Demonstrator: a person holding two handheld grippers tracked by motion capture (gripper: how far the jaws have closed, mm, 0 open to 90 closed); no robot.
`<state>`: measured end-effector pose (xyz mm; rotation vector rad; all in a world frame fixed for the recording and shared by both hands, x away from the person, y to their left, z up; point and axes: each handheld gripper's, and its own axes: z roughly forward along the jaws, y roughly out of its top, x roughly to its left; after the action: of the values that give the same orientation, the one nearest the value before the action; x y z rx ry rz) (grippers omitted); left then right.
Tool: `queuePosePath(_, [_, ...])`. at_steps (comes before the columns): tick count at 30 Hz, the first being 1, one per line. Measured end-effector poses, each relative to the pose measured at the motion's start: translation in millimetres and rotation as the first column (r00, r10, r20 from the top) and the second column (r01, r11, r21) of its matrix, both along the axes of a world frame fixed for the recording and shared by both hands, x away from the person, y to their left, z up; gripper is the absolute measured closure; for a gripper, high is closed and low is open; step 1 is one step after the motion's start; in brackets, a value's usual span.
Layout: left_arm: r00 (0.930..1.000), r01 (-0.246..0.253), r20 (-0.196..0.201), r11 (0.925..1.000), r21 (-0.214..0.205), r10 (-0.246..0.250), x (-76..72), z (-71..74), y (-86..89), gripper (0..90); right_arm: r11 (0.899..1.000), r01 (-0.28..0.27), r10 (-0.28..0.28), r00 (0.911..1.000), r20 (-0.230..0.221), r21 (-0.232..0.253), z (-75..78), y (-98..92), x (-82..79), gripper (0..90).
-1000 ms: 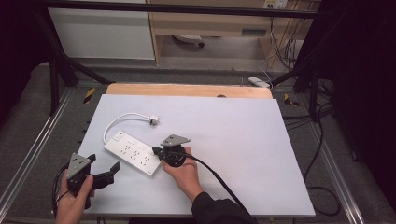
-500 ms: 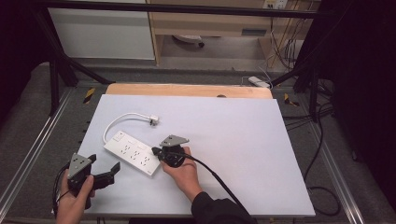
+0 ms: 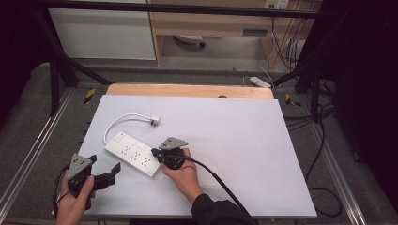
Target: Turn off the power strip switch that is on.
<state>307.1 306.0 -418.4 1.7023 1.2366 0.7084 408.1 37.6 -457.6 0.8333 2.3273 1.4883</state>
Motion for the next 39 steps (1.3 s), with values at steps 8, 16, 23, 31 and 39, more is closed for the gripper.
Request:
queuePosePath(8, [1.0, 0.002, 0.0, 1.0, 0.005, -0.002, -0.2, -0.1, 0.2, 5.5, 1.0, 0.0, 0.0, 1.0, -0.002, 0.001, 0.0, -0.1, 0.0, 90.0])
queuePosePath(16, [1.0, 0.0, 0.001, 1.0, 0.004, 0.0, -0.2, 0.0, 0.3, 5.5, 1.0, -0.003, 0.003, 1.0, -0.002, 0.001, -0.1, -0.1, 0.3, 90.0])
queuePosePath(23, [1.0, 0.001, -0.002, 1.0, 0.008, -0.001, -0.3, -0.3, -0.5, 5.5, 1.0, -0.008, 0.008, 1.0, -0.003, -0.002, -0.1, -0.3, 0.7, 90.0])
queuePosePath(31, [1.0, 0.0, -0.002, 1.0, 0.004, 0.0, -0.3, -0.3, 0.0, 5.5, 1.0, -0.006, 0.006, 1.0, 0.001, -0.007, -0.2, 0.2, 0.5, 90.0])
queuePosePath(39, [1.0, 0.0, -0.002, 1.0, 0.005, 0.0, -0.5, -0.2, 0.2, 5.5, 1.0, -0.011, 0.011, 0.9999, -0.012, -0.019, 0.5, -0.3, 0.8, 90.0])
